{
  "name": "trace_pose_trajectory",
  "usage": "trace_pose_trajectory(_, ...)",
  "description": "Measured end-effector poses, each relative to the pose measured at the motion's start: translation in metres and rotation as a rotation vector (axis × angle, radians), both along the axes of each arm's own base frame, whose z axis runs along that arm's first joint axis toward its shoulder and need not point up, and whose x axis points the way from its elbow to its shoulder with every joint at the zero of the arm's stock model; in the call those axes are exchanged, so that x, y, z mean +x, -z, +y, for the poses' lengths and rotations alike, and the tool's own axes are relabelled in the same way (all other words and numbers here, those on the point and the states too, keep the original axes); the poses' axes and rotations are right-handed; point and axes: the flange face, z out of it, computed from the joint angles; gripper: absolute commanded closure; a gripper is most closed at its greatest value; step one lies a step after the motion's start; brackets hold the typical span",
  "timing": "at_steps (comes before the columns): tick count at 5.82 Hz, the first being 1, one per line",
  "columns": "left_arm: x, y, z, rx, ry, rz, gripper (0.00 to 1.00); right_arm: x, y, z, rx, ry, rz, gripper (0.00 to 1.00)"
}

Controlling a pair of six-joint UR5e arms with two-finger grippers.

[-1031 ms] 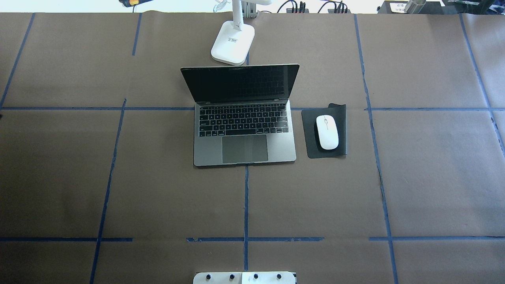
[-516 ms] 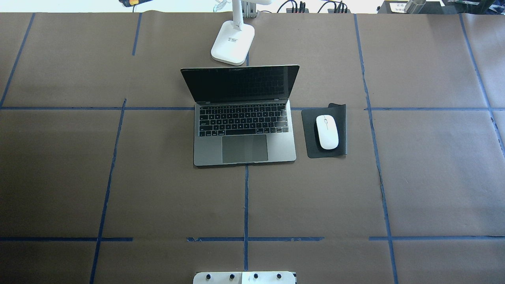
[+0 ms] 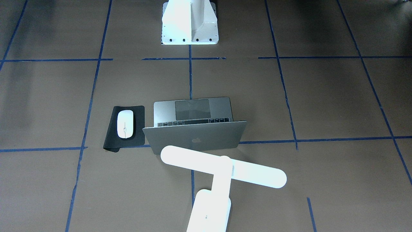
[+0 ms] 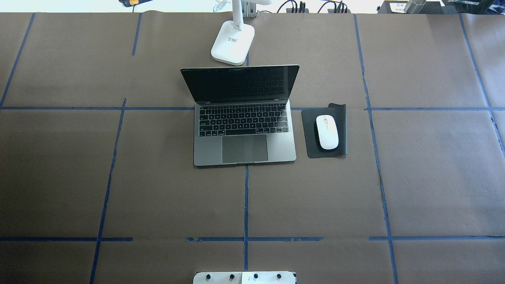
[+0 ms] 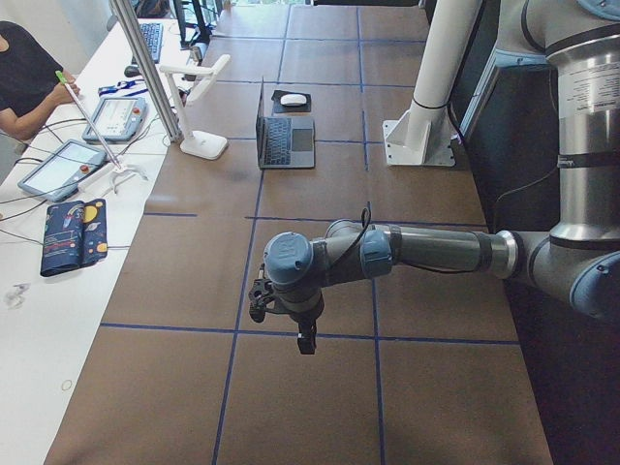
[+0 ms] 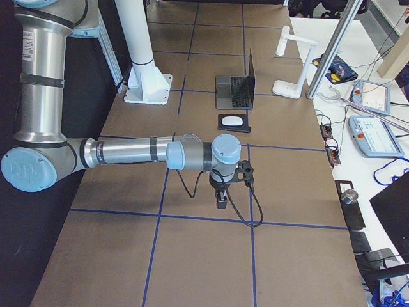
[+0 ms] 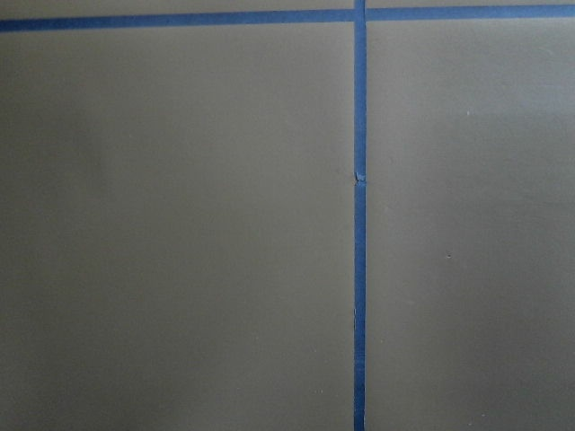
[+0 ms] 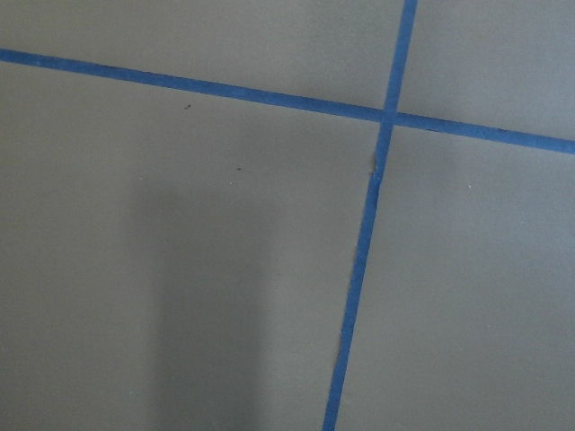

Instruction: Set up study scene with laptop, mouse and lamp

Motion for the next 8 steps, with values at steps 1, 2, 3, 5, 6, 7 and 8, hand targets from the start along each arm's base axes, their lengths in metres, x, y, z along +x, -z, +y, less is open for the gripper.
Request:
trace_pose_trajectory(1, 0.0, 0.008, -0.003, 0.023, 0.003, 0.007, 0.0, 0.001, -0.007, -0.002, -0.008, 0.0, 0.011, 0.0)
trace_pose_trajectory(2, 0.0, 0.014, -0.006, 0.063, 0.003, 0.011, 0.0, 0.001, 0.001, -0.007, 0.006, -0.004, 0.01, 0.0)
trace_pose_trajectory(3, 0.0, 0.022, -0.009, 0.118, 0.002, 0.012, 0.0, 0.004, 0.016, -0.012, 0.027, -0.016, 0.003, 0.0)
trace_pose_trajectory(5, 0.0, 0.032, -0.011, 0.167, 0.002, 0.009, 0.0, 0.013, 0.018, -0.005, 0.024, -0.037, -0.003, 0.0)
trace_pose_trajectory(6, 0.0, 0.031, -0.012, 0.166, 0.001, 0.005, 0.0, 0.013, 0.013, -0.004, 0.016, -0.037, -0.001, 0.0)
trace_pose_trajectory(7, 0.001, 0.031, -0.013, 0.164, -0.001, 0.002, 0.0, 0.013, 0.009, -0.006, 0.009, -0.037, 0.004, 0.0)
trace_pose_trajectory(8, 0.005, 0.031, -0.014, 0.159, -0.011, 0.001, 0.0, 0.012, 0.007, -0.007, 0.007, -0.035, 0.003, 0.0)
